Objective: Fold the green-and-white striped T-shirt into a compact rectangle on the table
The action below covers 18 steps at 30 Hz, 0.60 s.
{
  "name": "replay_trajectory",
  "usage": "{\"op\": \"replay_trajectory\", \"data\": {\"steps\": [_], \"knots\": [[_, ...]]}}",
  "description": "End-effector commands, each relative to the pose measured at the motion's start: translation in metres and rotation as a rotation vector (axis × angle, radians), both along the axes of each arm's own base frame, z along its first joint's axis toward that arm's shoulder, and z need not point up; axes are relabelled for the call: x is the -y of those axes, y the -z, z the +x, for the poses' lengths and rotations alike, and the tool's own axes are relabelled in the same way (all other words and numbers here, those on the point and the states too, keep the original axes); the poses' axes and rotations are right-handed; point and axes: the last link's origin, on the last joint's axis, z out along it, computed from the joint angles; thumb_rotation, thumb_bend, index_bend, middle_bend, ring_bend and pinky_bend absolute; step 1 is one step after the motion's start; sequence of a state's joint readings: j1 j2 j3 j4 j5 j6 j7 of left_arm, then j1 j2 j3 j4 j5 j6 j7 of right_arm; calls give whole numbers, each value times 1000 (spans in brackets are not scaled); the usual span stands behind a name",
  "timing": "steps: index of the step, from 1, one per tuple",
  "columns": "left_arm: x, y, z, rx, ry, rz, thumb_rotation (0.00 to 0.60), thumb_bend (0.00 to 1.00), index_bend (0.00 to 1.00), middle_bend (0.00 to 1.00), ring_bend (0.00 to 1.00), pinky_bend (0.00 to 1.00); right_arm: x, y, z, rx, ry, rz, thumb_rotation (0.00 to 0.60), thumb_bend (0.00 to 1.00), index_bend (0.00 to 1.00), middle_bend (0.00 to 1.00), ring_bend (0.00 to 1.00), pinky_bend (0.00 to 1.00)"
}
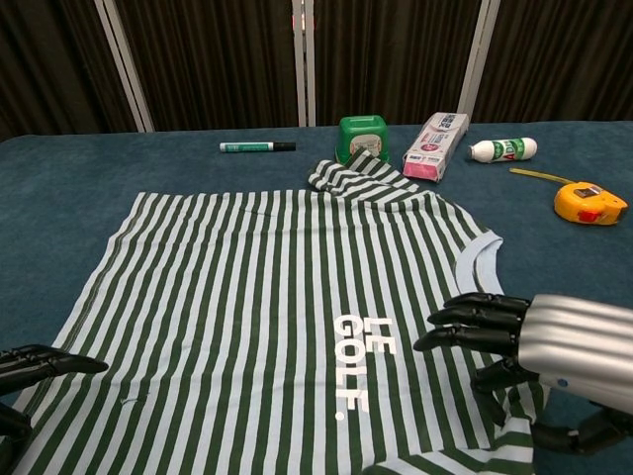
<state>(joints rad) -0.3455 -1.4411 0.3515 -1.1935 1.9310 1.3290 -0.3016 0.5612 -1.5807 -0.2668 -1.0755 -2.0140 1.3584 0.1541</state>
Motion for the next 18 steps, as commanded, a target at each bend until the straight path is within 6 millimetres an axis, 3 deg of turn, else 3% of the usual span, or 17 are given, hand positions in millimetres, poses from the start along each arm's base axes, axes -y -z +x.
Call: {"op": "replay_trajectory", "data": {"steps": [1, 18], "knots": [[4, -5, 3, 12, 16, -6, 600, 472, 852, 0, 0, 0, -3, -4, 2, -24, -49, 12, 600, 430, 754, 110, 0, 0], [42, -36, 20, 36, 67, -129, 600, 473, 854, 0, 0, 0, -41, -35, 11, -100, -187, 112, 600, 429, 758, 120, 0, 0]]}}
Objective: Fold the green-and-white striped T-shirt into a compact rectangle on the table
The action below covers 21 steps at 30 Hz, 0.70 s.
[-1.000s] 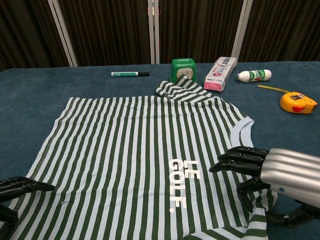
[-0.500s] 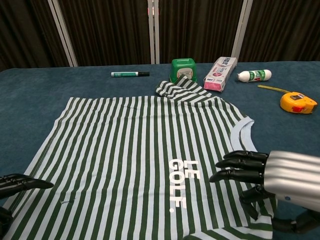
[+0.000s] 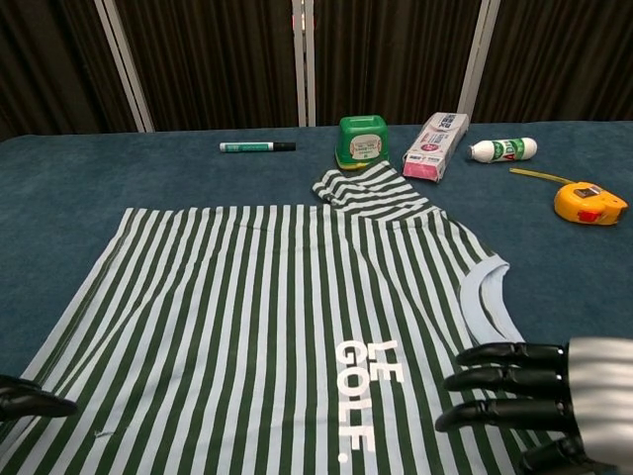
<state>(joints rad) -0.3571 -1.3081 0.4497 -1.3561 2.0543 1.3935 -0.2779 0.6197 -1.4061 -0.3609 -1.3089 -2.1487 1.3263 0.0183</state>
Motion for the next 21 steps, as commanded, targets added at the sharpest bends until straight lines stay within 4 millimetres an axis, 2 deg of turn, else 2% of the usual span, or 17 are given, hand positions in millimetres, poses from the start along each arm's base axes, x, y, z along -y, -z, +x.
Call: {"op": "replay_trajectory", "data": {"steps": [1, 10, 21], "knots": [[8, -4, 3, -9, 3, -37, 600, 473, 854, 0, 0, 0, -8, -4, 0, -8, -10, 24, 600, 429, 758, 121, 0, 0], [20, -12, 9, -12, 9, -105, 600, 473, 854, 0, 0, 0, -23, -9, -2, -18, -27, 69, 600, 430, 761, 121, 0, 0], [28, -15, 11, -15, 13, -142, 600, 473, 853, 0, 0, 0, -33, -7, -4, -42, -36, 94, 600, 429, 764, 121, 0, 0]]}}
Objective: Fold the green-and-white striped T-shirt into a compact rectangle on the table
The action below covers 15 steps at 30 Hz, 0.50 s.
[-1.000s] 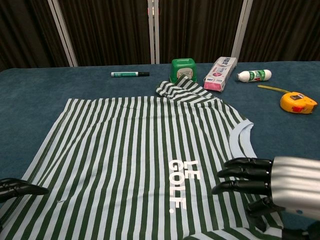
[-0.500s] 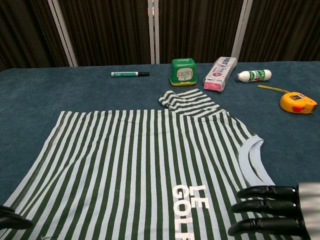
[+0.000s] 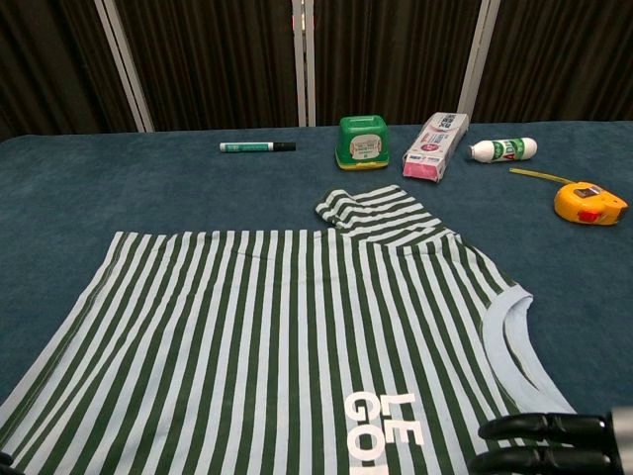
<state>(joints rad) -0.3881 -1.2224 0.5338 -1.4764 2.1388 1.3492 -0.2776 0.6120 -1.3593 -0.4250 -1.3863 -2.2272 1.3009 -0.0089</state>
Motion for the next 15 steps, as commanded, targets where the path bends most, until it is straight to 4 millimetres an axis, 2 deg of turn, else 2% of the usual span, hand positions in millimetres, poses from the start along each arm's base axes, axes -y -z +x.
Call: {"op": "replay_trajectory", "data": {"steps": [1, 15], "knots": [[2, -1, 0, -1, 1, -8, 600, 473, 853, 0, 0, 0, -2, 0, -1, -5, 0, 5, 600, 430, 764, 121, 0, 0], [9, 0, 3, -1, 5, -44, 600, 473, 854, 0, 0, 0, -12, -5, -2, -9, 6, 34, 600, 430, 767, 121, 0, 0]]}}
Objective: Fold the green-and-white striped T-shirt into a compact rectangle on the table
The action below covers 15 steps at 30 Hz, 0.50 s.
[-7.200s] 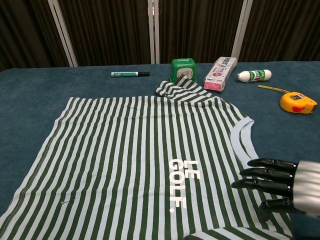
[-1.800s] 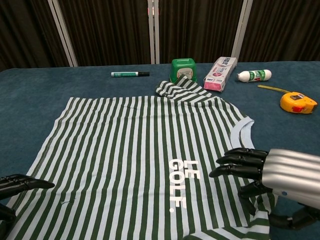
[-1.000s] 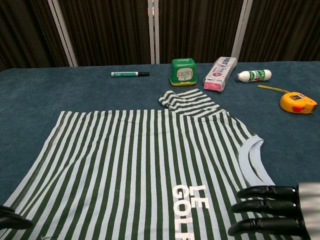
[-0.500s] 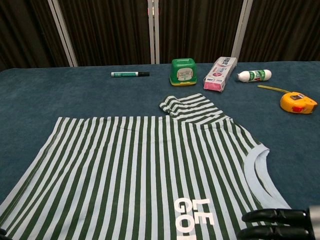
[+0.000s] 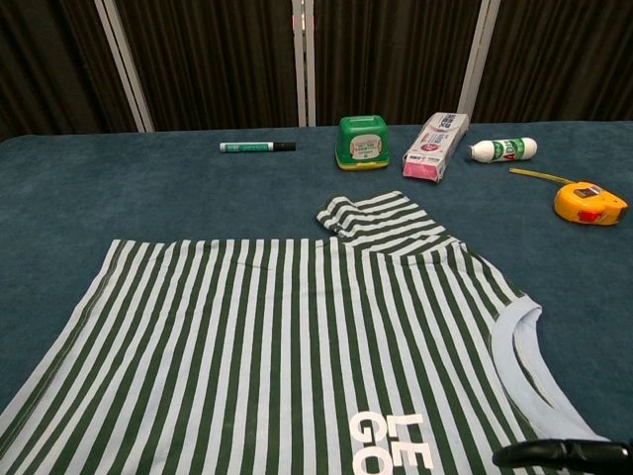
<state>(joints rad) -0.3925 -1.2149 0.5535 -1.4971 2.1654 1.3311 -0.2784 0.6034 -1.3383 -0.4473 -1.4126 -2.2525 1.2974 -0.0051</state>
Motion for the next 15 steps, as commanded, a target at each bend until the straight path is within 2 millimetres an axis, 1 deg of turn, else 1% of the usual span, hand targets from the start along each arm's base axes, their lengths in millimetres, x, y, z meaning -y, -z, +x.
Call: {"op": "replay_trajectory", "data": {"steps": [1, 11, 15], "knots": [[0, 0, 0, 1, -2, -1, 600, 473, 854, 0, 0, 0, -1, -1, 0, -1, 0, 1, 600, 430, 767, 121, 0, 0], [-2, 1, 0, 3, -13, 1, 600, 472, 854, 0, 0, 0, 0, 0, -2, -1, 9, -3, 600, 430, 767, 120, 0, 0], [-6, 0, 0, 7, -19, 24, 600, 472, 854, 0, 0, 0, 3, 0, -2, 2, 19, -14, 600, 430, 767, 120, 0, 0]]}}
